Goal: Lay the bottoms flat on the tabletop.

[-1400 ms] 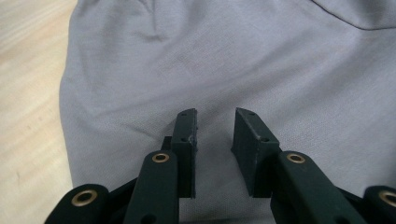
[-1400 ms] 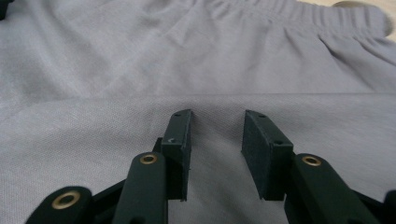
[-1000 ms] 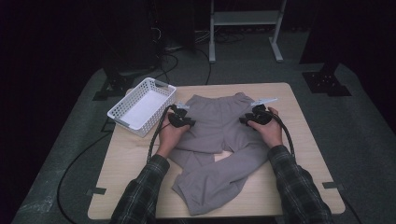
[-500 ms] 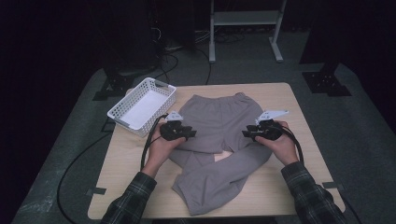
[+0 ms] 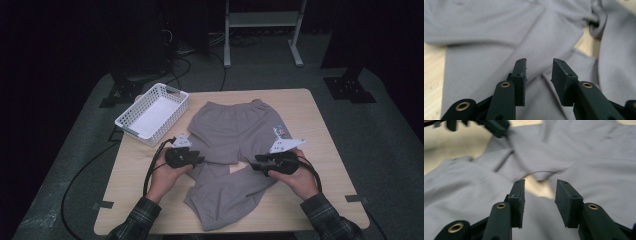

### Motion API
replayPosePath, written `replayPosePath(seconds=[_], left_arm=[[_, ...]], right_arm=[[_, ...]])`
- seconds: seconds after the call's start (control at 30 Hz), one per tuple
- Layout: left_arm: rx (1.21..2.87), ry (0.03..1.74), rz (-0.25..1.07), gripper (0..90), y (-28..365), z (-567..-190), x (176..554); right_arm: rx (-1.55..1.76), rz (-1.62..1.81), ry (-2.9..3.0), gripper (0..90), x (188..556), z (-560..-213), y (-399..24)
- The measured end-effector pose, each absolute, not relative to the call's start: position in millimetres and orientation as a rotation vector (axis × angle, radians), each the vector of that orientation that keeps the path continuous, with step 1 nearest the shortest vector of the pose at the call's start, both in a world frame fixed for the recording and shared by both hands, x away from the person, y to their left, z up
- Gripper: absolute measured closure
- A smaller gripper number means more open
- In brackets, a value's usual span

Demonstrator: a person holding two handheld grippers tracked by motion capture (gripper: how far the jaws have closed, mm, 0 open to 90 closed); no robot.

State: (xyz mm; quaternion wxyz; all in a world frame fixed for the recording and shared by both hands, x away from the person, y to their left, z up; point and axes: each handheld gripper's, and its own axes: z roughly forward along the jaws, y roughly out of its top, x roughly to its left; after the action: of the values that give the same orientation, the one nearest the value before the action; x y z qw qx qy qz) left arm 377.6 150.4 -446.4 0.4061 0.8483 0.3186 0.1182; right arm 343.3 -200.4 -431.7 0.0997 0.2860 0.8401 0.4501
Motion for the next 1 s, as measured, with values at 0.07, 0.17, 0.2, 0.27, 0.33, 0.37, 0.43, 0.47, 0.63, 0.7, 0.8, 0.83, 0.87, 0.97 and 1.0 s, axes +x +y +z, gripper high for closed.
replayPosePath(seconds=[0.07,0.17,0.2,0.27,0.33,0.37,0.43,0.47,0.63,0.7,0.8,0.83,0.87,0.97,1.0], left_arm=[[2.176,0.806,0.317,63.3,150,-451,379],[2.202,0.811,0.322,62.6,148,-457,380],[2.217,0.81,0.329,62.5,148,-458,381],[2.231,0.82,0.325,62.4,147,-463,383],[2.26,0.813,0.334,62.4,146,-469,383],[2.249,0.816,0.33,62.1,146,-470,383],[2.254,0.824,0.338,62.2,145,-469,383],[2.257,0.822,0.342,62.3,144,-469,383],[2.238,0.823,0.342,62.5,146,-471,383],[2.237,0.822,0.343,62.5,146,-471,383],[2.235,0.821,0.343,62.5,146,-471,383],[2.235,0.819,0.343,62.4,147,-471,383],[2.231,0.814,0.347,62.4,147,-472,383],[2.221,0.815,0.342,62.4,147,-472,383],[2.22,0.815,0.343,62.3,147,-472,383]], right_arm=[[0.798,1.315,2.518,57.8,334,-434,-193],[0.75,1.303,2.563,57.7,324,-438,-181],[0.741,1.296,2.579,57.5,322,-440,-177],[0.709,1.284,2.603,57.1,319,-443,-168],[0.681,1.281,2.631,56.4,316,-446,-158],[0.665,1.285,2.638,56.2,315,-446,-153],[0.634,1.295,2.658,56.1,313,-447,-142],[0.619,1.298,2.666,56.1,312,-447,-137],[0.546,1.347,2.694,54.3,307,-444,-106],[0.517,1.362,2.707,52.1,306,-444,-87],[0.482,1.345,2.734,49.3,305,-448,-68],[0.452,1.319,2.746,47.8,306,-452,-59],[0.435,1.302,2.763,47.6,306,-455,-54],[0.392,1.249,2.817,55.0,304,-468,-39],[0.365,1.215,2.83,59.9,302,-472,-35]])
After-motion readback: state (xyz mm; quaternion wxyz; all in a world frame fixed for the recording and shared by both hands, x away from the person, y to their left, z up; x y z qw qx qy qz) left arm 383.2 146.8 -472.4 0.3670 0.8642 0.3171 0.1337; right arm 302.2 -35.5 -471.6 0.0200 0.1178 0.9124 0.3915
